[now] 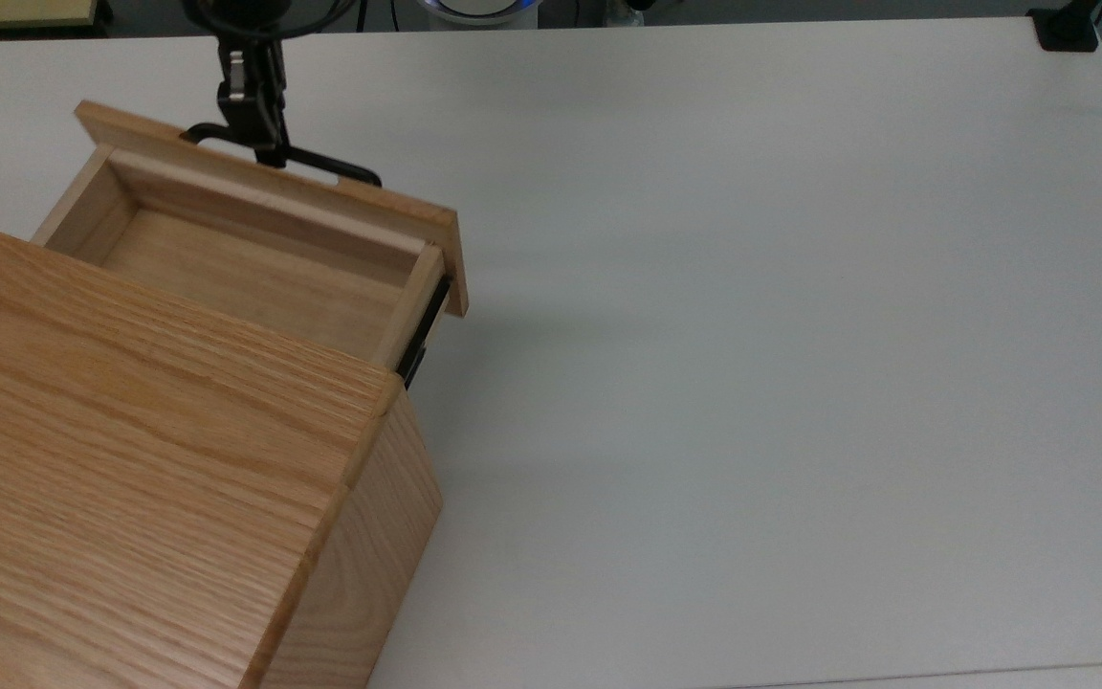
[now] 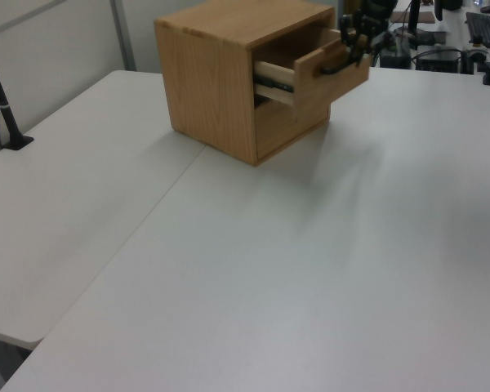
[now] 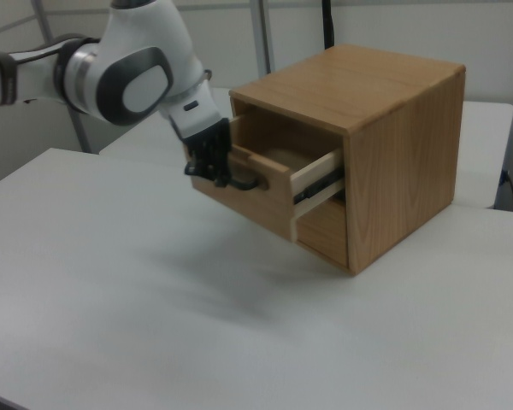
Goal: Open the drawer by sliding it
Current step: 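Keep pulling the drawer out, then release and lift the gripper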
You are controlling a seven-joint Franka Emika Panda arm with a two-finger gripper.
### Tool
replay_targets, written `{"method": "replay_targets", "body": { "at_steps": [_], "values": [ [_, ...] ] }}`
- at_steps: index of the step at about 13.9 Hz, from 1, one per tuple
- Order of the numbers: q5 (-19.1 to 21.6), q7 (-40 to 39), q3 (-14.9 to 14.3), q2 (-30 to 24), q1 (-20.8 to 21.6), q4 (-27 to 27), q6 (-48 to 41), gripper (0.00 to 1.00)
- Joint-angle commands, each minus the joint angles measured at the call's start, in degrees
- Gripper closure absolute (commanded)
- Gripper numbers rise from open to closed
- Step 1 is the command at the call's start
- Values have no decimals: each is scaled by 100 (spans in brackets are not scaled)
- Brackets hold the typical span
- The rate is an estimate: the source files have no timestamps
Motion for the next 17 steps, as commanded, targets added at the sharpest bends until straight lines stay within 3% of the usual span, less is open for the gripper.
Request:
{"method": "replay_targets", "body": {
  "at_steps": [1,8,11,12,13,14,17],
  "values": [
    [5,-711,62,-890,328,-947,-217,100],
    [-188,-703,44,-1841,812,-1890,-409,98],
    [-241,-703,44,-1929,822,-1882,-717,87],
    [-241,-703,36,-1929,822,-1864,-752,69],
    [-241,-703,18,-1921,822,-1786,-796,40],
    [-241,-703,1,-1912,822,-1672,-892,0],
    [-391,-729,-17,-1816,813,-945,-1392,0]
  ]
}}
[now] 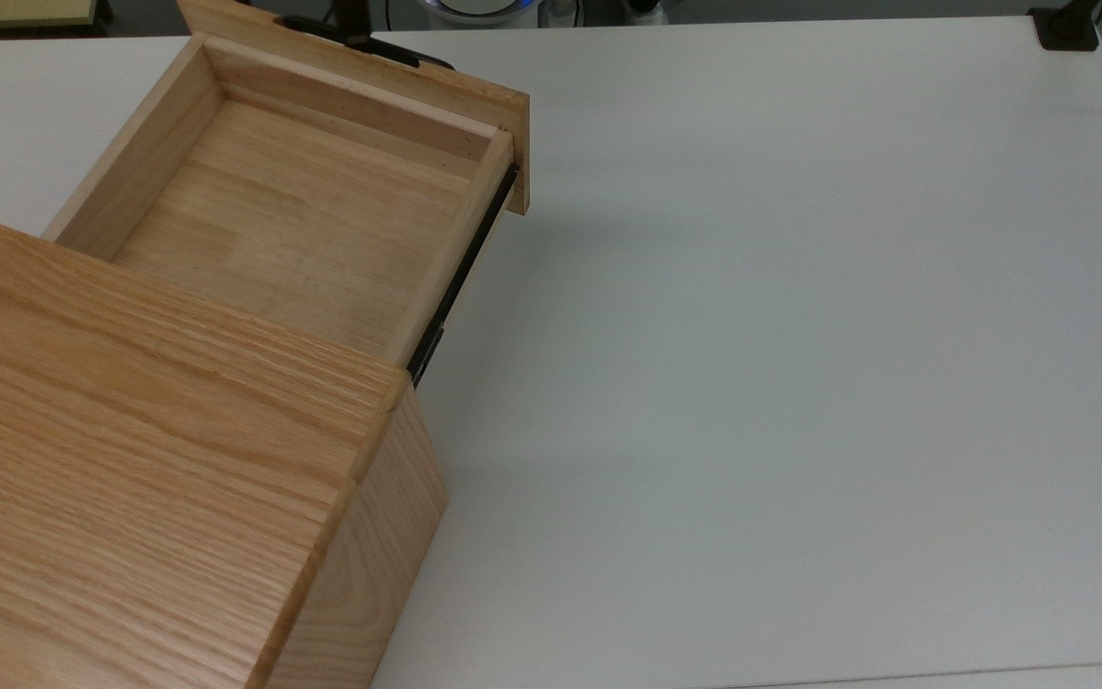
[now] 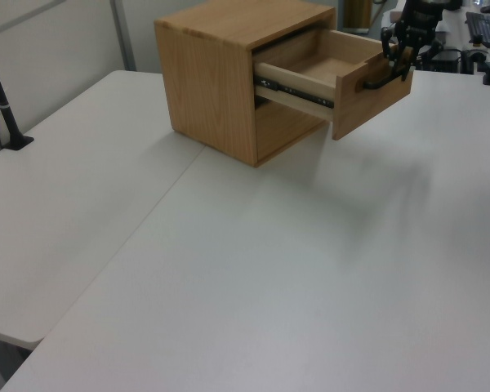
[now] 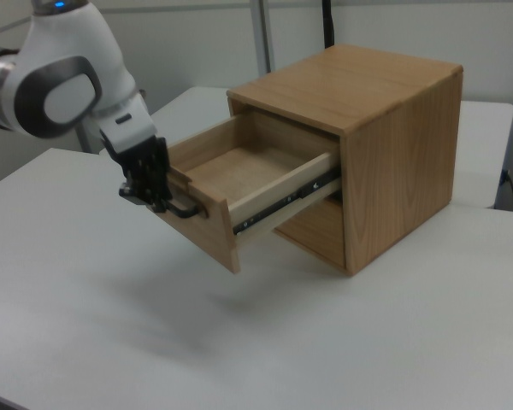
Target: Open the drawer by sliding it
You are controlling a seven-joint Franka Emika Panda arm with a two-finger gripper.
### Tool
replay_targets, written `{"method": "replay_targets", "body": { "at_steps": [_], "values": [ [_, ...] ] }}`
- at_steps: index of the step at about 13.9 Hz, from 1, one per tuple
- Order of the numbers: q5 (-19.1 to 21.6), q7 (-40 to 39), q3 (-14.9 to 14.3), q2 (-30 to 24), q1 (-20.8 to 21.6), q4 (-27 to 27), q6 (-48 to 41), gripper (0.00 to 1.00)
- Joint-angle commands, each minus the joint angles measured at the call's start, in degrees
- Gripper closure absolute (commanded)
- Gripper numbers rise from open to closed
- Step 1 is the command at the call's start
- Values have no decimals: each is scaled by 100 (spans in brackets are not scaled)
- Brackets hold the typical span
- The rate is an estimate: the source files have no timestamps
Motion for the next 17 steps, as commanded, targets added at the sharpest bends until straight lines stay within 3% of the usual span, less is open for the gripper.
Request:
{"method": "replay_targets", "body": {
  "at_steps": [1,4,7,11,14,17],
  "values": [
    [-85,-453,-17,-113,293,720,-846,0],
    [-67,-987,-95,238,319,1431,-1232,0],
    [-76,-2197,-96,817,486,2143,-1400,0],
    [-137,-4799,-104,1302,478,2804,-1821,0],
    [-655,-6820,-104,1434,469,2866,-2348,0],
    [-700,-7177,-104,1793,416,3330,-2682,0]
  ]
}}
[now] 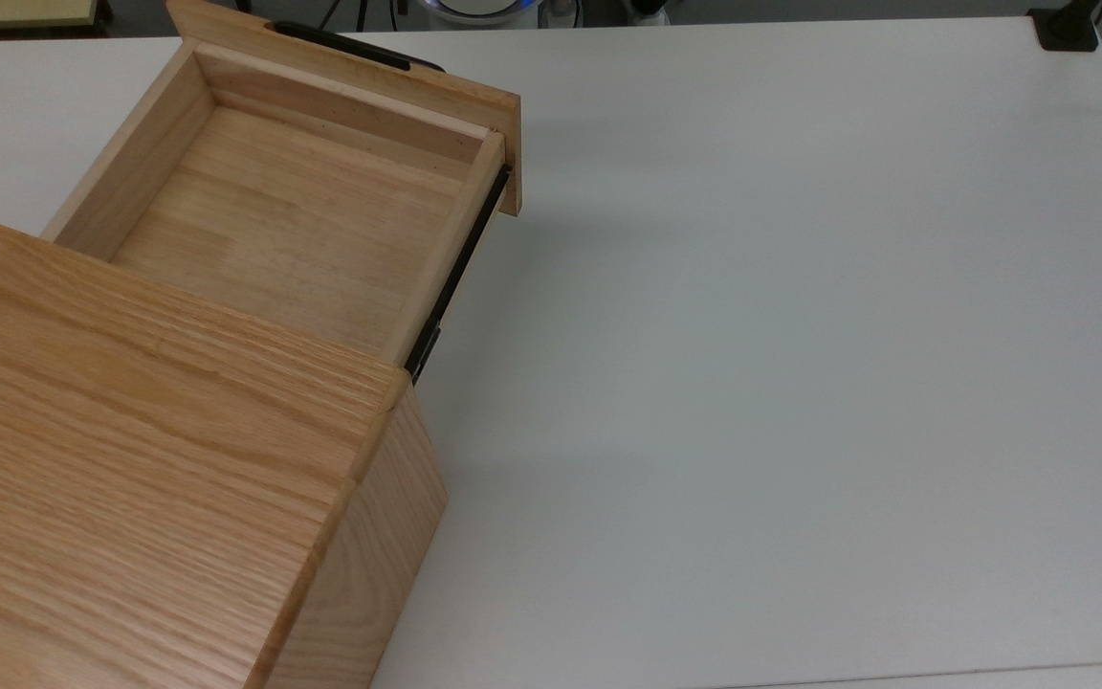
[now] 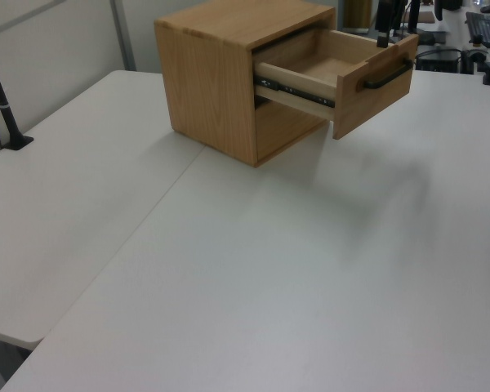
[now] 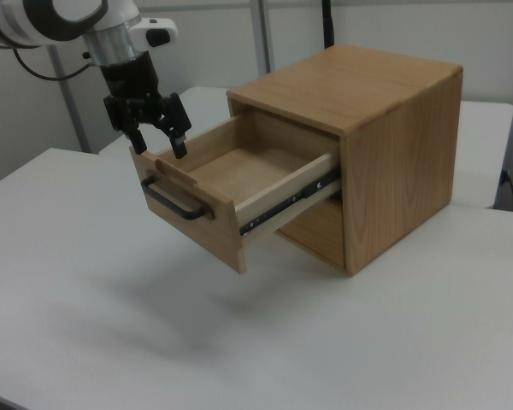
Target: Open the drawer by sliding it
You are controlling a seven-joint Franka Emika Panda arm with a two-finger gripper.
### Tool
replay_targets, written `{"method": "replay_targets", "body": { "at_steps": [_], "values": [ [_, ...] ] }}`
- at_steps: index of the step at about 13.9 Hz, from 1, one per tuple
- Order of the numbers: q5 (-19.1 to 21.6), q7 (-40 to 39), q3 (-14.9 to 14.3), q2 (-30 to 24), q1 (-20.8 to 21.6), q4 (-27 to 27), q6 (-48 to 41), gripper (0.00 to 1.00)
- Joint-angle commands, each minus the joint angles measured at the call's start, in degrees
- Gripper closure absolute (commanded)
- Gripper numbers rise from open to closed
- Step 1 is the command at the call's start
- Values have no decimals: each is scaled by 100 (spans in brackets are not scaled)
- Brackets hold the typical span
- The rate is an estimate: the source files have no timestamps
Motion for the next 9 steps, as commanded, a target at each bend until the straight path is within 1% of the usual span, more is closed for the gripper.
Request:
{"method": "replay_targets", "body": {
  "at_steps": [1,7,9],
  "values": [
    [-32,-357,-59,402,53,582,-409,0],
    [-5,-217,-59,358,184,530,-444,0],
    [12,-251,-59,324,159,530,-444,0]
  ]
}}
